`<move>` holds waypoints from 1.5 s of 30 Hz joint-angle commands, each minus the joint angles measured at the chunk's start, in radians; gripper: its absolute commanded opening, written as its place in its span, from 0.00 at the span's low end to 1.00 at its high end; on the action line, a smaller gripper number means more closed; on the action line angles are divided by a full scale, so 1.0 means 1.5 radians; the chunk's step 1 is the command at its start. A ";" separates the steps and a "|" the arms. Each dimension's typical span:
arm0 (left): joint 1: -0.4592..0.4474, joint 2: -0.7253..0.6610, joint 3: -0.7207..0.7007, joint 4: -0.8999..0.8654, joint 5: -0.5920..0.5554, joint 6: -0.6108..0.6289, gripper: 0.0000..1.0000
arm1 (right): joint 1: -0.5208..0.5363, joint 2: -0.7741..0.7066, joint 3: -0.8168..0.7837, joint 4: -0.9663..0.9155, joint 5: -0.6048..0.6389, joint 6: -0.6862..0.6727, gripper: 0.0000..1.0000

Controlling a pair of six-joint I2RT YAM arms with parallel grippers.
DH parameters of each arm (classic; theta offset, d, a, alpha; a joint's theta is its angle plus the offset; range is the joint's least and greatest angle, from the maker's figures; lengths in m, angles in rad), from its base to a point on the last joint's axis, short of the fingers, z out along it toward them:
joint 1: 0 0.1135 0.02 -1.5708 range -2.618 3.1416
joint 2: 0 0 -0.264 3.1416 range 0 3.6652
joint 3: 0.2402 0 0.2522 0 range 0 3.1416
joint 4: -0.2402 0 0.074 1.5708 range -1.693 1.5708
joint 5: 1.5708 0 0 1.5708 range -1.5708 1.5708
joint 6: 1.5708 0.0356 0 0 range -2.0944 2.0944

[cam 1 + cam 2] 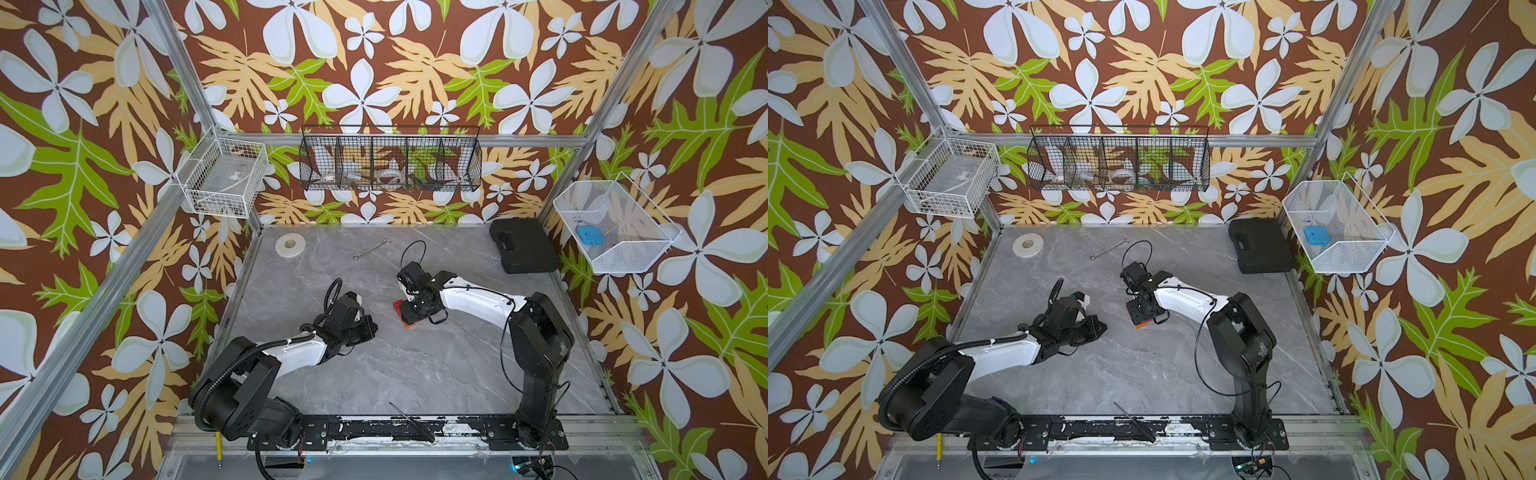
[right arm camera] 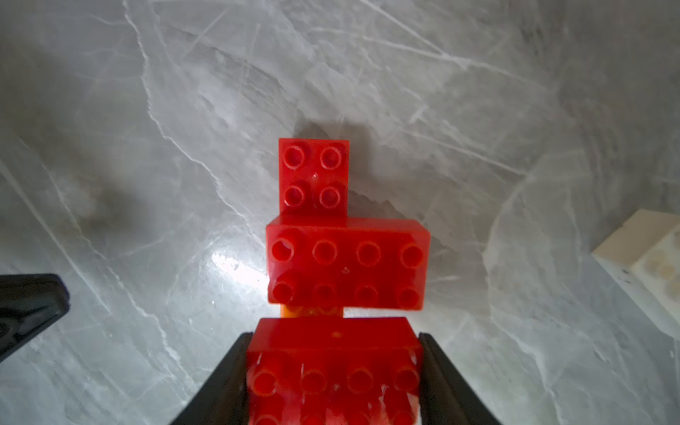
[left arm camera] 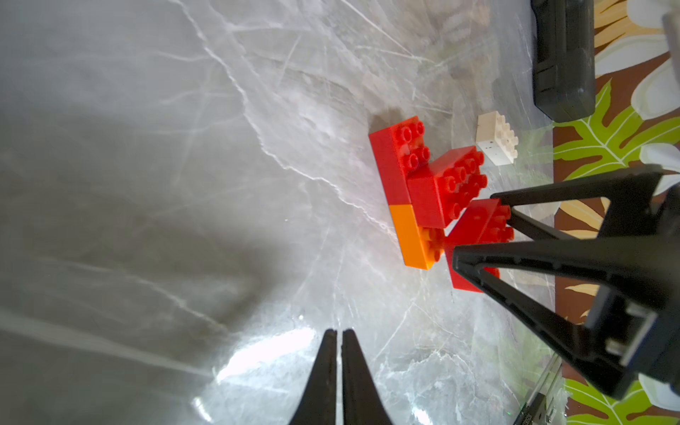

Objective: Assemble a rectangle with lego
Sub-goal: Assemble the lego brick with the lego brick.

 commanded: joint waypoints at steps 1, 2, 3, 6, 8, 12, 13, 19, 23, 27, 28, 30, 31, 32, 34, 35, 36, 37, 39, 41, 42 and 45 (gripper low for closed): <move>0.003 -0.006 -0.003 0.000 -0.005 0.008 0.09 | 0.000 0.011 0.011 -0.018 0.013 -0.006 0.52; 0.004 -0.007 -0.003 0.000 -0.005 0.008 0.09 | 0.000 0.015 0.015 -0.019 0.015 -0.007 0.52; 0.004 -0.007 -0.004 0.000 -0.005 0.008 0.09 | 0.000 0.017 0.015 -0.019 0.016 -0.008 0.52; 0.005 -0.005 -0.004 0.001 -0.004 0.009 0.09 | 0.000 0.024 0.021 -0.021 0.011 -0.011 0.52; 0.004 -0.004 -0.004 0.002 -0.002 0.009 0.09 | 0.000 0.027 0.021 -0.020 0.008 -0.011 0.52; 0.005 -0.002 -0.005 0.002 -0.002 0.009 0.09 | 0.000 0.031 0.028 -0.023 0.007 -0.014 0.52; 0.005 -0.002 -0.005 0.002 -0.001 0.009 0.09 | 0.000 0.032 0.029 -0.024 0.009 -0.016 0.52; 0.005 -0.003 -0.007 0.001 0.000 0.010 0.09 | 0.000 0.052 0.042 -0.035 0.011 -0.023 0.52; 0.005 -0.005 -0.009 0.001 -0.001 0.010 0.09 | 0.000 0.060 0.046 -0.044 0.010 -0.030 0.52; 0.005 -0.003 -0.009 0.001 -0.001 0.011 0.09 | 0.001 0.074 0.055 -0.062 0.014 -0.040 0.52; 0.005 -0.002 -0.009 0.001 -0.002 0.012 0.09 | 0.002 0.077 0.056 -0.062 0.012 -0.040 0.52; 0.005 -0.001 -0.009 0.001 -0.002 0.013 0.09 | 0.006 0.085 0.059 -0.063 0.017 -0.039 0.51; 0.005 -0.001 -0.010 0.001 -0.003 0.013 0.09 | 0.009 0.090 0.061 -0.067 0.024 -0.038 0.51; 0.005 -0.001 -0.011 0.001 -0.004 0.013 0.09 | 0.013 0.096 0.066 -0.071 0.035 -0.036 0.51; 0.006 -0.001 -0.013 0.001 -0.007 0.013 0.09 | 0.018 0.105 0.064 -0.070 0.039 -0.034 0.52; 0.006 -0.001 -0.014 0.001 -0.008 0.013 0.09 | 0.020 0.109 0.059 -0.067 0.041 -0.031 0.52; 0.006 -0.001 -0.015 0.001 -0.009 0.013 0.09 | 0.023 0.110 0.057 -0.066 0.050 -0.028 0.52; 0.006 -0.002 -0.015 0.000 -0.010 0.014 0.09 | 0.027 0.109 0.052 -0.061 0.062 -0.026 0.52; 0.007 -0.003 -0.016 -0.002 -0.012 0.014 0.09 | 0.033 0.106 0.044 -0.054 0.068 -0.020 0.53; 0.008 -0.004 -0.016 -0.004 -0.012 0.016 0.09 | 0.034 0.101 0.043 -0.051 0.069 -0.018 0.55; 0.008 -0.005 -0.016 -0.004 -0.012 0.017 0.09 | 0.036 0.101 0.045 -0.051 0.071 -0.018 0.58; 0.009 -0.006 -0.014 -0.008 -0.013 0.017 0.09 | 0.037 0.095 0.060 -0.058 0.074 -0.023 0.68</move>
